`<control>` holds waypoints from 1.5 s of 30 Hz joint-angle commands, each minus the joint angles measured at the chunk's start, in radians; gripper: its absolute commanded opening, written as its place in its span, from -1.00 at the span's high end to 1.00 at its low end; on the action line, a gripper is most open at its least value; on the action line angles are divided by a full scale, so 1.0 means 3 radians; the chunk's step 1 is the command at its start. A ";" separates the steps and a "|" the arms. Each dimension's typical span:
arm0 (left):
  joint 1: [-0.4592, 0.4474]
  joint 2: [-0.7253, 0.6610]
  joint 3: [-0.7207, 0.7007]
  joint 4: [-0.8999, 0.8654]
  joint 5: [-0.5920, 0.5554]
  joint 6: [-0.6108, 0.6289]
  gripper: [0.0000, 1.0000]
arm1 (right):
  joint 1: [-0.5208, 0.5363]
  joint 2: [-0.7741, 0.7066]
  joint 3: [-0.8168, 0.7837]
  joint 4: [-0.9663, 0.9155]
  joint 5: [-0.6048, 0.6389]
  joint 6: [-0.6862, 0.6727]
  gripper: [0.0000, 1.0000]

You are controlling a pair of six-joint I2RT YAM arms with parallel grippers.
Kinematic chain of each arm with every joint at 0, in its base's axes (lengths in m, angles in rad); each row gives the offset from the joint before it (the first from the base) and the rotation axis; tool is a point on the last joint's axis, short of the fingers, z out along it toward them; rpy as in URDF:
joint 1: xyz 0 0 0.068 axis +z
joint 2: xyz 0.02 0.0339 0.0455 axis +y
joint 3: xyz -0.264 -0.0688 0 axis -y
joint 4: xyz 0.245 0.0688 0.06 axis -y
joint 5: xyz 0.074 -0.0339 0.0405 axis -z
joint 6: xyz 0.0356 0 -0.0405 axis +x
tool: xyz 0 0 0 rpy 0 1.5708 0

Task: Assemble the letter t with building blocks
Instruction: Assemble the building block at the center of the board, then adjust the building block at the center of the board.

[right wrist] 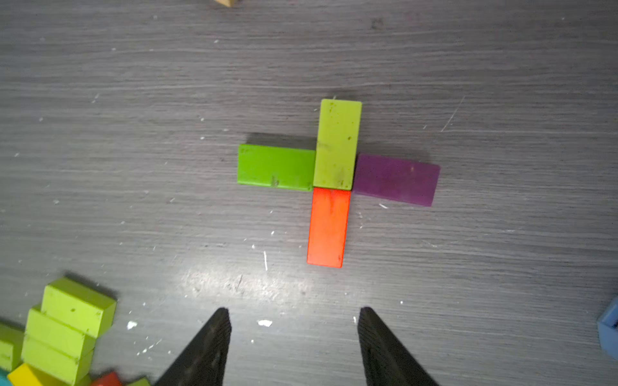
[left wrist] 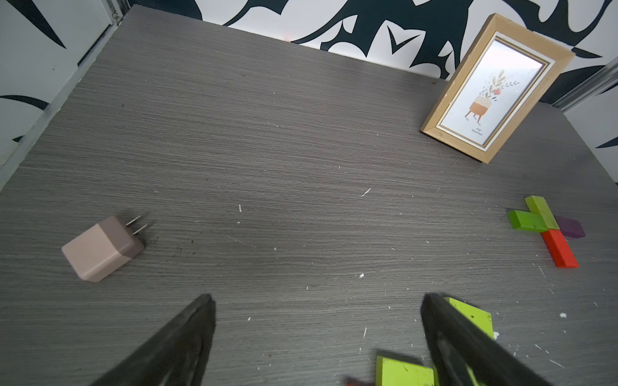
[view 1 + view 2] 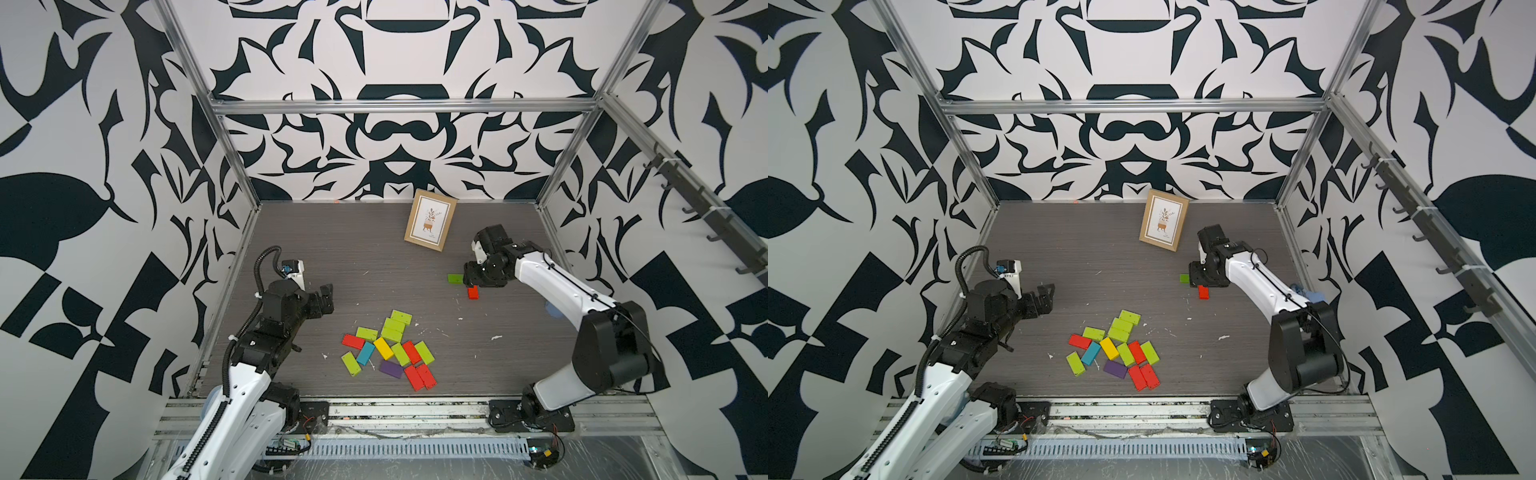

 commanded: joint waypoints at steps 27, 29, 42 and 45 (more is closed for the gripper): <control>-0.0001 0.0035 0.0057 -0.0094 -0.0059 -0.0085 -1.00 | 0.1931 0.0180 -0.0717 0.0324 -0.0451 0.0515 -0.02; -0.0001 0.0041 0.0056 -0.0095 -0.0051 -0.0085 -1.00 | 0.1960 0.0210 -0.0722 0.0293 -0.0433 0.0522 -0.02; -0.0001 0.0078 0.0057 -0.0064 -0.0044 -0.0077 -1.00 | 0.2026 0.0334 -0.0742 0.0193 -0.0400 0.0497 0.11; -0.0001 0.0082 0.0058 -0.0055 -0.0040 -0.0065 -1.00 | 0.2040 0.0374 -0.0716 0.0182 -0.0413 0.0482 0.11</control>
